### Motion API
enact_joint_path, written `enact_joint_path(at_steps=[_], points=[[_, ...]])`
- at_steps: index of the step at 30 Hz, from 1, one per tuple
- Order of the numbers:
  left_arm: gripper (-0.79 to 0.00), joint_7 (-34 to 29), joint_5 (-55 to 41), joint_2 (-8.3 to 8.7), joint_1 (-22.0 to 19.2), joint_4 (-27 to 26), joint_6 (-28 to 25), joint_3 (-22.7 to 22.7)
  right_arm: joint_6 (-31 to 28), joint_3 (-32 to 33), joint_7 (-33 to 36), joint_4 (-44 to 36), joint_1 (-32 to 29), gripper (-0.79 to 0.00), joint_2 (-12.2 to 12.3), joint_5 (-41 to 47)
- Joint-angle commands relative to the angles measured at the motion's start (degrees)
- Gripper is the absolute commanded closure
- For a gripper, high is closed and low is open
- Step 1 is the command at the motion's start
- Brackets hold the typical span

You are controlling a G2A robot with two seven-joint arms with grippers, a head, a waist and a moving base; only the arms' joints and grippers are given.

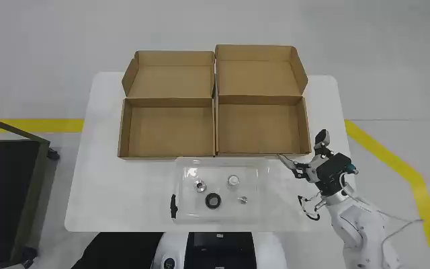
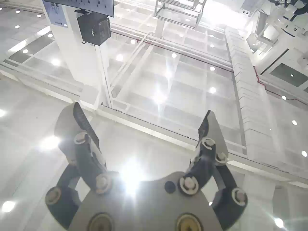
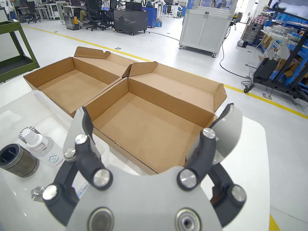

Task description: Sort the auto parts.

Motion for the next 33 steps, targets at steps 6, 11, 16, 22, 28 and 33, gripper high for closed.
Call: enact_joint_path(at_steps=[6, 11, 16, 22, 28, 33], points=[[-0.784, 0.0, 0.0, 0.0, 0.0, 0.0, 0.0, 0.0, 0.0, 0.0, 0.0, 0.0, 0.0, -0.784, 0.0, 0.0], [-0.785, 0.0, 0.0, 0.0, 0.0, 0.0, 0.0, 0.0, 0.0, 0.0, 0.0, 0.0, 0.0, -0.785, 0.0, 0.0], [-0.784, 0.0, 0.0, 0.0, 0.0, 0.0, 0.0, 0.0, 0.0, 0.0, 0.0, 0.0, 0.0, -0.784, 0.0, 0.0], [-0.785, 0.0, 0.0, 0.0, 0.0, 0.0, 0.0, 0.0, -2.3, -2.0, 3.42, 0.65, 1.04, -0.785, 0.2, 0.1], [-0.785, 0.0, 0.0, 0.0, 0.0, 0.0, 0.0, 0.0, -8.46, -6.27, 9.31, -0.75, 3.27, -0.785, 0.69, -2.01], [-0.785, 0.0, 0.0, 0.0, 0.0, 0.0, 0.0, 0.0, -14.61, -10.83, 12.83, -2.46, 5.01, -0.785, 1.08, -3.47]])
